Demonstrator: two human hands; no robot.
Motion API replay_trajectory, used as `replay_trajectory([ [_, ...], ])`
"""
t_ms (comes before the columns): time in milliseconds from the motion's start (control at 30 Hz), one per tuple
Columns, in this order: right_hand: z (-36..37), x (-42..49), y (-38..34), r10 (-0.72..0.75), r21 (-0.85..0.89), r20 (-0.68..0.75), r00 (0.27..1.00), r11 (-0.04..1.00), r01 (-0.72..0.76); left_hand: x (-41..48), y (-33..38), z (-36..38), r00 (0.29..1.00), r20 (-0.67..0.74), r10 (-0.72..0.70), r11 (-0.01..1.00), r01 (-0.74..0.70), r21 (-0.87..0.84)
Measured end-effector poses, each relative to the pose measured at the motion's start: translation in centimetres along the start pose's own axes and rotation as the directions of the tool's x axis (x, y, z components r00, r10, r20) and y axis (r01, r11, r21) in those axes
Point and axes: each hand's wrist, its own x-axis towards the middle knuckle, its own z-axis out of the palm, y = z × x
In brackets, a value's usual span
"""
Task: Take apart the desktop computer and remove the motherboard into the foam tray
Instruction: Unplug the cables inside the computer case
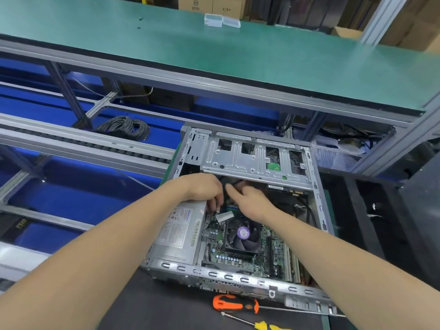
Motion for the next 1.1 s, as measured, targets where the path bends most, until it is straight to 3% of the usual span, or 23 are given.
replay_trajectory([
  [133, -1.9, -2.6, -0.1, -0.326, -0.118, 0.224, 0.918, 0.926, 0.358, -0.9, 0.0, -0.1, 0.989, 0.046, 0.139, 0.982, -0.144, 0.123],
  [233, -2.5, -3.7, 0.4, -0.427, -0.272, 0.17, 0.888, 0.846, 0.459, -1.8, 0.2, -0.1, 0.982, 0.072, 0.177, 0.96, -0.188, 0.208],
  [333, -2.4, -4.5, 0.9, -0.366, -0.18, -0.084, 0.927, 0.92, 0.347, -2.0, 0.3, 0.4, 0.975, 0.019, 0.222, 0.927, -0.217, 0.306],
  [433, -2.6, -5.3, 1.5, -0.236, -0.12, -0.155, 0.959, 0.968, 0.219, -1.9, 0.7, 1.0, 0.958, -0.116, 0.261, 0.915, -0.207, 0.346],
  [567, -2.9, -6.6, 2.3, -0.183, -0.296, -0.209, 0.961, 0.948, 0.116, -1.2, 1.7, 1.9, 0.906, -0.358, 0.225, 0.931, -0.091, 0.355],
  [633, -2.9, -7.4, 2.3, -0.172, -0.43, -0.26, 0.95, 0.902, 0.045, -1.1, 2.0, 2.3, 0.905, -0.382, 0.188, 0.949, -0.067, 0.308],
  [733, -2.2, -8.4, 1.6, -0.31, -0.613, -0.315, 0.897, 0.788, 0.057, -1.1, 1.8, 2.2, 0.916, -0.392, 0.079, 0.951, 0.049, 0.306],
  [800, -1.8, -8.4, 0.5, -0.396, -0.576, -0.241, 0.886, 0.793, 0.197, -1.1, 1.6, 1.7, 0.918, -0.394, 0.04, 0.954, 0.083, 0.289],
  [867, -1.5, -7.8, -1.0, -0.42, -0.417, -0.103, 0.902, 0.841, 0.344, -1.4, 1.3, 0.8, 0.941, -0.33, 0.074, 0.965, 0.016, 0.263],
  [933, -0.8, -6.7, -2.7, -0.41, -0.324, 0.029, 0.911, 0.859, 0.397, -2.0, 1.0, -0.2, 0.958, -0.262, 0.116, 0.972, -0.055, 0.23],
  [1000, 0.3, -5.3, -4.1, -0.37, -0.358, 0.131, 0.92, 0.848, 0.392, -2.4, 0.5, -0.7, 0.964, -0.222, 0.15, 0.969, -0.098, 0.226],
  [1100, 2.3, -3.5, -5.3, -0.254, -0.561, 0.217, 0.943, 0.758, 0.333, -2.5, -0.3, -0.4, 0.958, -0.204, 0.2, 0.962, -0.153, 0.227],
])
